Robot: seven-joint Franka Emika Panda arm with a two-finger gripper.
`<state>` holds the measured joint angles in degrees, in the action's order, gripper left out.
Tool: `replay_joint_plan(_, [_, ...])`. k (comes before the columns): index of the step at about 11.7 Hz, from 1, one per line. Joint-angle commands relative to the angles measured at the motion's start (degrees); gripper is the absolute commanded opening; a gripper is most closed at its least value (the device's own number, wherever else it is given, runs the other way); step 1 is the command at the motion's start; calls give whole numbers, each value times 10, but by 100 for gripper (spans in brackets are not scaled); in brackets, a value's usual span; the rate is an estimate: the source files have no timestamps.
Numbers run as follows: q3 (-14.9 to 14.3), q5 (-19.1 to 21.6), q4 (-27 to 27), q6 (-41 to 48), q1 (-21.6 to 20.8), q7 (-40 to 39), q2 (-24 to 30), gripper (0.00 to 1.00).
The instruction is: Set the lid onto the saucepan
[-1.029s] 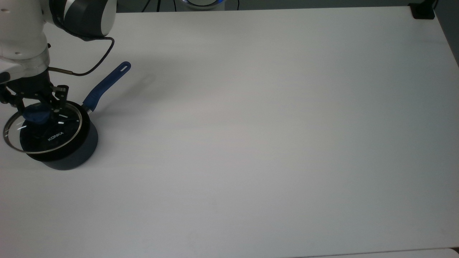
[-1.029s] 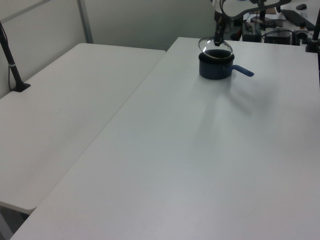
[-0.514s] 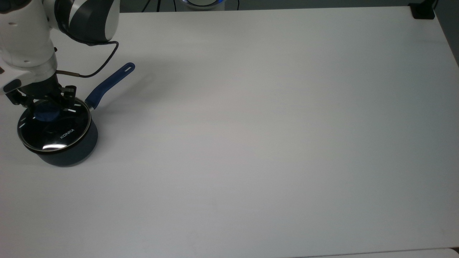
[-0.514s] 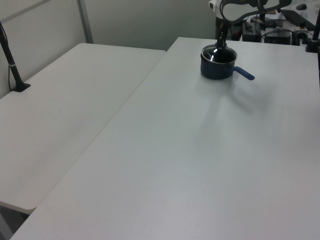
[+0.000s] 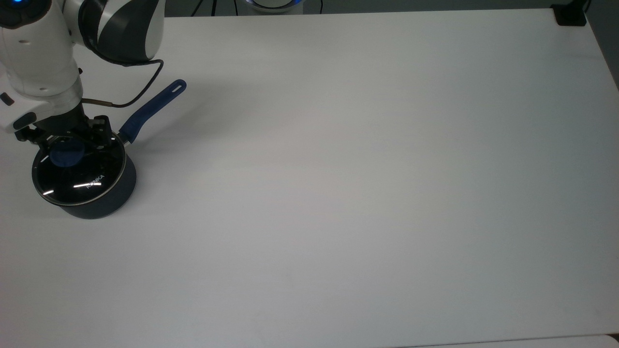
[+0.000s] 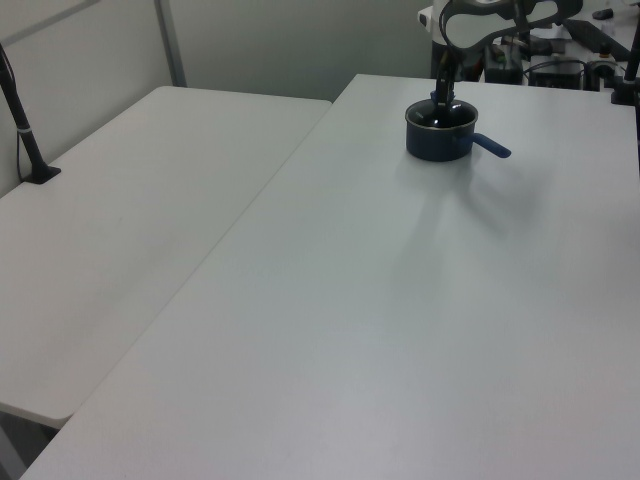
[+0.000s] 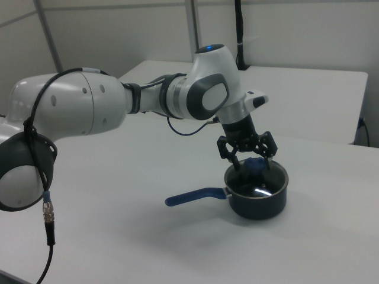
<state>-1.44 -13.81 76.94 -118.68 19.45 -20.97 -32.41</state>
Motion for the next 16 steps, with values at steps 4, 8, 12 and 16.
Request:
replay_joint_plan(4, [13,4,45,70,-12,81,132,100])
replay_joint_plan(8, [33,159,132,157,-37,169,278,100])
replay_joint_plan(12, [16,165,202,262,-136,241,386,100])
replay_joint_plan(16, [-45,154,234,229,-215,167,394,100])
